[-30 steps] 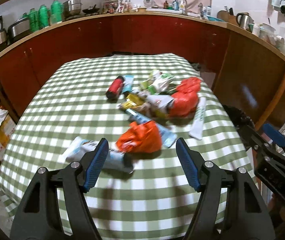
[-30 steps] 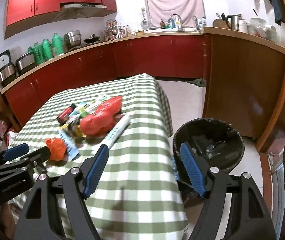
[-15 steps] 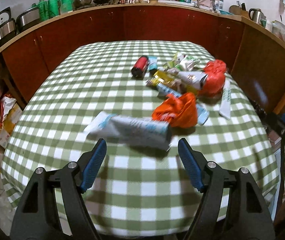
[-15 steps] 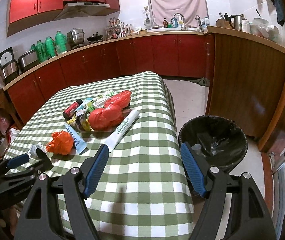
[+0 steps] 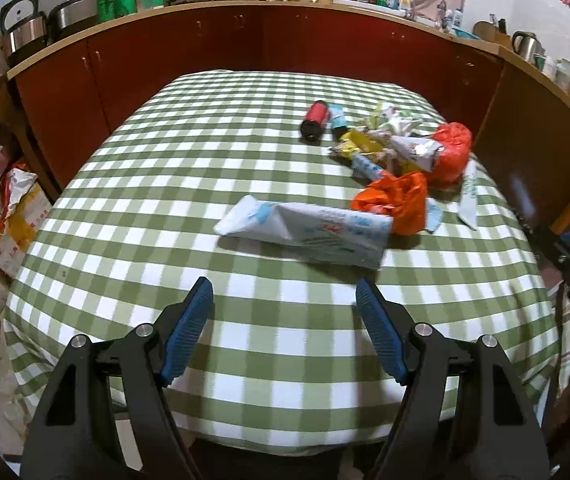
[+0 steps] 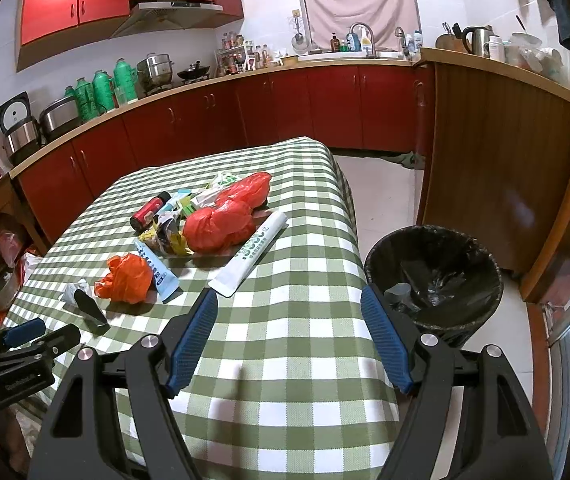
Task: Collect trash
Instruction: 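Return both tools to the table above the remaining trash, then grasp the white printed tube with the left gripper and lift it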
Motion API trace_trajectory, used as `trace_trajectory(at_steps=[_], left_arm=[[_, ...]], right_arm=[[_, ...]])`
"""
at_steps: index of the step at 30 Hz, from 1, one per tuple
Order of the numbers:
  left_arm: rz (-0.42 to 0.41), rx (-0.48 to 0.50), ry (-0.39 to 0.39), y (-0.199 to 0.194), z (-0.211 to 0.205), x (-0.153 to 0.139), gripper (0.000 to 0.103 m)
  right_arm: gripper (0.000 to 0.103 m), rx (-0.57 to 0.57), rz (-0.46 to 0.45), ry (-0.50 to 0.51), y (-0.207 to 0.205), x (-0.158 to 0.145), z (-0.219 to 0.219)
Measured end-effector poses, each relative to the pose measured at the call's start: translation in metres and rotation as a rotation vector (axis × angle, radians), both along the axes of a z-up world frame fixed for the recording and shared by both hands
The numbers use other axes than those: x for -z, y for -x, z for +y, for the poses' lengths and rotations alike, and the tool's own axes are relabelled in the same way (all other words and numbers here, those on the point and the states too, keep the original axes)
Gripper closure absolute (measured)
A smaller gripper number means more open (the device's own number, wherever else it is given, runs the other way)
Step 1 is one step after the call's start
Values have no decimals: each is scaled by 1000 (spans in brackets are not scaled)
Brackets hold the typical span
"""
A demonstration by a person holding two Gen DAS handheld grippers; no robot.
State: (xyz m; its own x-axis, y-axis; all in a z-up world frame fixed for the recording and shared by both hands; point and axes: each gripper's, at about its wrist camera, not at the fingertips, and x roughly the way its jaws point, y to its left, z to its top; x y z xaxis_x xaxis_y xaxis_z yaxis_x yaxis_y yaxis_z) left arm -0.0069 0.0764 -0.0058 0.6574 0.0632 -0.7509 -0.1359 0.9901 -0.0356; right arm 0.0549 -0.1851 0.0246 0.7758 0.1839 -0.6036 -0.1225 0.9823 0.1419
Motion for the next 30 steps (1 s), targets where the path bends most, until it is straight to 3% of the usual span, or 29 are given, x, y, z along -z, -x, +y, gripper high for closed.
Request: trace_trajectory(at_steps=[5,15,30], left_arm=[[-6,24,-10,-5,-19,-3,28],[25,-30,-51,-29,-25,6,22],[27,-70,-8,-5,23,7,23]], right_arm=[[31,5,0,-5,0,1,-1],[31,20,10,-2,-3,6,-10],[31,-13,27,13,-3,12,2]])
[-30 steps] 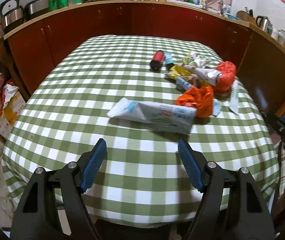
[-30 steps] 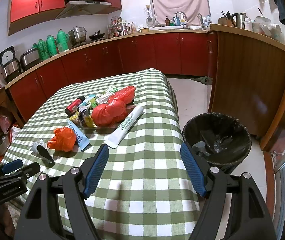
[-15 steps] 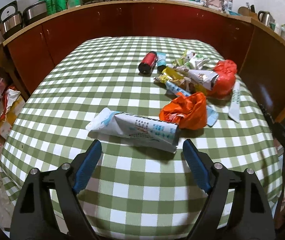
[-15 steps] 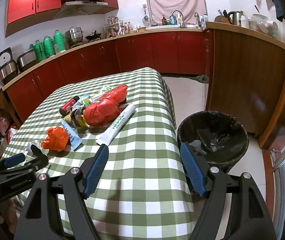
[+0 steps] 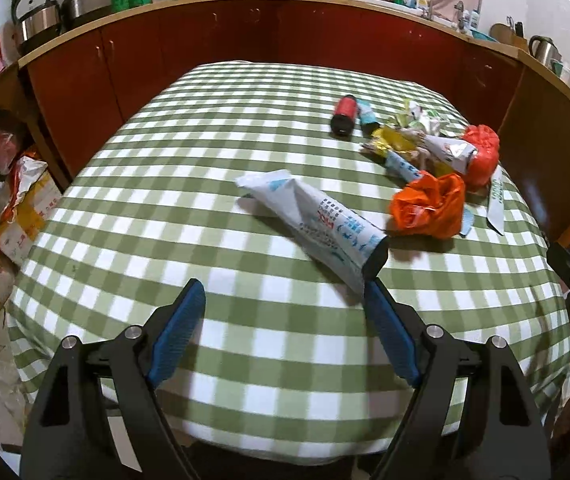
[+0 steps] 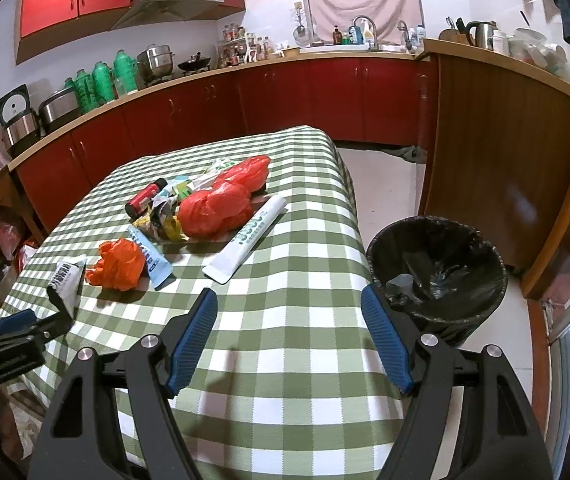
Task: Collect trash
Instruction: 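Grasp the white printed tube with the left gripper and lift it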
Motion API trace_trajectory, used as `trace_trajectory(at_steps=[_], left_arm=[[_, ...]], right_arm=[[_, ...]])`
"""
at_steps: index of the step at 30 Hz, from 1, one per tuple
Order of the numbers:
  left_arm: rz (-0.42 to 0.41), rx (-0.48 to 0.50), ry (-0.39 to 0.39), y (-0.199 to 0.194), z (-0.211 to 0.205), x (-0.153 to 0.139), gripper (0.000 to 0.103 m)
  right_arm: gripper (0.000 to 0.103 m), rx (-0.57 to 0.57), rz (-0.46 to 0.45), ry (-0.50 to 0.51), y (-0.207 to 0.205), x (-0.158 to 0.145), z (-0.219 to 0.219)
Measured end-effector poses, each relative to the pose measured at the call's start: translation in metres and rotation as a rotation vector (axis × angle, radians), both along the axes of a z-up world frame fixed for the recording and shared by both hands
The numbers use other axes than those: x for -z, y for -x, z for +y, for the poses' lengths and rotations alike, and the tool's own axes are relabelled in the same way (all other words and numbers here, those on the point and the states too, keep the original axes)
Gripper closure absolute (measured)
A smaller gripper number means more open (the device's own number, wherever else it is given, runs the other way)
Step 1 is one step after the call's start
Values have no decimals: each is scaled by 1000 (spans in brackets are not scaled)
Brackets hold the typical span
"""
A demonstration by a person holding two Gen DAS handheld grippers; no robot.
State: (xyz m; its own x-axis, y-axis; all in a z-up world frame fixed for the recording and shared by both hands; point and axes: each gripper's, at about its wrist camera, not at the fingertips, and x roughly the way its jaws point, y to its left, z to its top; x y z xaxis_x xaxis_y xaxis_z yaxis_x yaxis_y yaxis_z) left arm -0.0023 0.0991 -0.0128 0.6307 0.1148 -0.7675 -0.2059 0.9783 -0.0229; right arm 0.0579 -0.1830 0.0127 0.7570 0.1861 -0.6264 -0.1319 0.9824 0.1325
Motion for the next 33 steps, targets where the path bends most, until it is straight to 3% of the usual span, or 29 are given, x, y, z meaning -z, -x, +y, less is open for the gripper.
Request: trace_trajectory(at_steps=[5,13,14,22,33], left_arm=[[-4,5,39,6,1,-6,23],[-41,28,-30,-11,-17,-8,25],[-44,23,-32,-12,-15,-7,37],[-22,76,-38,-16,-3,0,88],[-32,68,-57,-9,31,-3,91]], right_arm=[[31,-7,5,3,0,2,4],[31,-15,4,4,1,1,7],[31,-16,4,4,1,1,7],[31,-53,5,9,-1,-1,23],[31,-180,-7,11,-9,-8,84]])
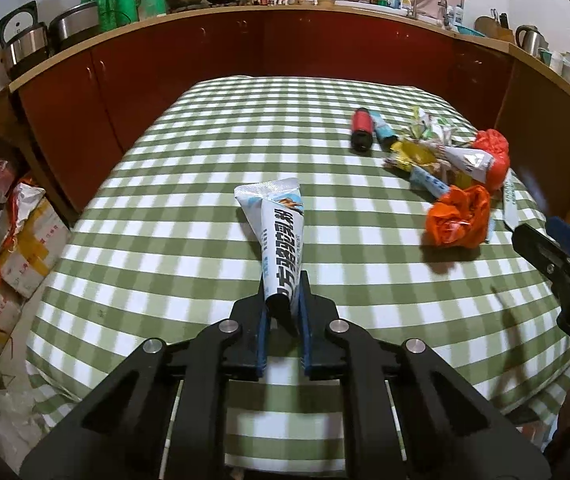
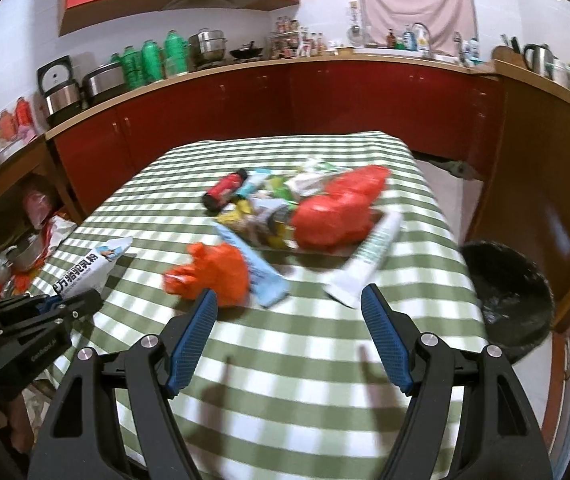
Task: Collect trash
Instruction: 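Grasp the white printed tube with the left gripper and lift it, then grasp the orange plastic bag with the right gripper while the left gripper holds the tube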
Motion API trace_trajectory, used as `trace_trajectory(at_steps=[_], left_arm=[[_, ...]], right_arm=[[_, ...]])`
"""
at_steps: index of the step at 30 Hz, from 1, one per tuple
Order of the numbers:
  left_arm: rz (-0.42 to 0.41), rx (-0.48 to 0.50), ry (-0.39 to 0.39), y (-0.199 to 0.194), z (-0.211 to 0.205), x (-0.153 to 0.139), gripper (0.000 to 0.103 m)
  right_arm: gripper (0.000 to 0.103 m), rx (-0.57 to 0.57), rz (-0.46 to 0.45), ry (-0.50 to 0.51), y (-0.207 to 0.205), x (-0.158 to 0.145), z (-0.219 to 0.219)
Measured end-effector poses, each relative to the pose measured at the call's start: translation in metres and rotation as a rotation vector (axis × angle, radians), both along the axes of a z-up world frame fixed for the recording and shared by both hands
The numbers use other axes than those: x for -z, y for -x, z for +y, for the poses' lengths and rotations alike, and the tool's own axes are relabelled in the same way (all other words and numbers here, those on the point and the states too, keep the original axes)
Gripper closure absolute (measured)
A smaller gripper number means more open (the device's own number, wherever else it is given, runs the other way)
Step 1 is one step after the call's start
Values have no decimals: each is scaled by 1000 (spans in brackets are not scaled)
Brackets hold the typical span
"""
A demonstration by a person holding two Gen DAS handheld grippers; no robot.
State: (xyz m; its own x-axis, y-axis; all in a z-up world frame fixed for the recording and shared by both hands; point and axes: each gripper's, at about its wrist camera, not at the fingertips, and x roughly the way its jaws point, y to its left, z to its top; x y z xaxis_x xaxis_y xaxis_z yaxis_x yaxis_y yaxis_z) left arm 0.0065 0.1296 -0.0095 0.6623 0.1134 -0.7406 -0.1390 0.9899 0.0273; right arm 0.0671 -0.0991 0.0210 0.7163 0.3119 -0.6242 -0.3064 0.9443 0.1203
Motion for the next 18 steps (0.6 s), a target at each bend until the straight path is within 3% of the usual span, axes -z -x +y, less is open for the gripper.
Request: trace_trajectory(at_steps=[15,18], left_arm=[[2,-47,-5,-4,36,2,91],[0,-50,-4,-2,38,3,91]], right_arm=[[27,-57,25,73,-19,3,50],[47,-77,42,98,-20,8,58]])
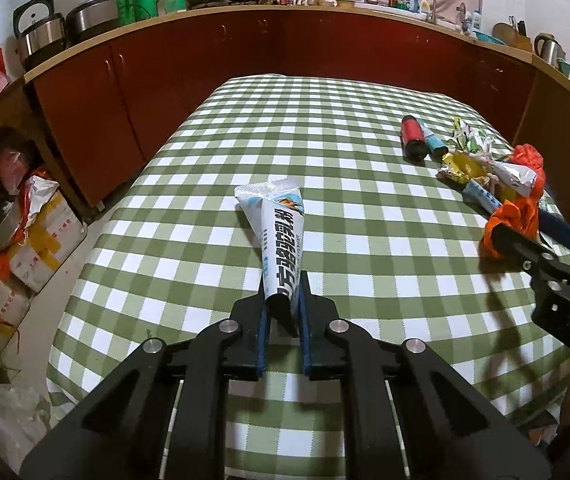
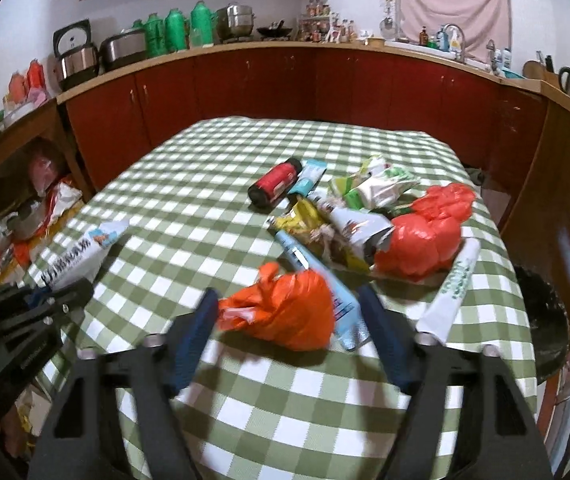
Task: Collect trash
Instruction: 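Grasp the orange plastic bag with the right gripper while the left gripper holds the tube, then carry tube and orange bag over the bin and release both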
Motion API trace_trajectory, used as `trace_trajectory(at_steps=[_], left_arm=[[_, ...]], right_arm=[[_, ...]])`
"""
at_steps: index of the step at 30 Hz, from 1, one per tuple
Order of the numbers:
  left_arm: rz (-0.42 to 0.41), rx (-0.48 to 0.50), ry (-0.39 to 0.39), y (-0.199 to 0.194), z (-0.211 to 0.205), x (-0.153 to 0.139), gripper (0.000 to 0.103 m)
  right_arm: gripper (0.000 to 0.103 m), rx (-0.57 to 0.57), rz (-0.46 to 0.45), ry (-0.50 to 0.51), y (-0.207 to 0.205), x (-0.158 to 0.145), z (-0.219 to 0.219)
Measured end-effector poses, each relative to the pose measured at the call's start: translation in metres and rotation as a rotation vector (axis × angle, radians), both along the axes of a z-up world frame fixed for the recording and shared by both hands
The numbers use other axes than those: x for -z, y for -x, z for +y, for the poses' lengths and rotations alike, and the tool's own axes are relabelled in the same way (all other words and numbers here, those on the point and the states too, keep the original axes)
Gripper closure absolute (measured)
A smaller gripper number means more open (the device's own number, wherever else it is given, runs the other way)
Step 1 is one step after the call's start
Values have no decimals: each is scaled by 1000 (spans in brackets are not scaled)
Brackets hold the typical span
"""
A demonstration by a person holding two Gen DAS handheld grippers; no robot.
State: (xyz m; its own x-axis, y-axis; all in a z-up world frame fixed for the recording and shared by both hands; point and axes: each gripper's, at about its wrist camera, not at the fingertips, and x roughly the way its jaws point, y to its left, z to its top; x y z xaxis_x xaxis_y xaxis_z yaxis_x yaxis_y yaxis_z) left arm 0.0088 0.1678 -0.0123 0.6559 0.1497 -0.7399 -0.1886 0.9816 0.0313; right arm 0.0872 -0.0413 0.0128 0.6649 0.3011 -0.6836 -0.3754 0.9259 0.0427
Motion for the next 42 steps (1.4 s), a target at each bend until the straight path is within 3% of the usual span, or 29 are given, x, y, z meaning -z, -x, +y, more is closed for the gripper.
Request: trace_trajectory(at_steps=[15,31,36,42], left_arm=[[-44,46,8,7,-28,-16,91],[-147,384,76,-34,-194,-47,91],[-150,455,75,-58,-244,-47,91],[-121,511,62,-90,-295,-36,91]], right_arm=[[54,21,-88,-4,27,-19,-28],[54,307,-213,60,15,-52,-175],[54,388,-215,51,-3,-51,-224],[54,431,-209,47,-19,-42,-255]])
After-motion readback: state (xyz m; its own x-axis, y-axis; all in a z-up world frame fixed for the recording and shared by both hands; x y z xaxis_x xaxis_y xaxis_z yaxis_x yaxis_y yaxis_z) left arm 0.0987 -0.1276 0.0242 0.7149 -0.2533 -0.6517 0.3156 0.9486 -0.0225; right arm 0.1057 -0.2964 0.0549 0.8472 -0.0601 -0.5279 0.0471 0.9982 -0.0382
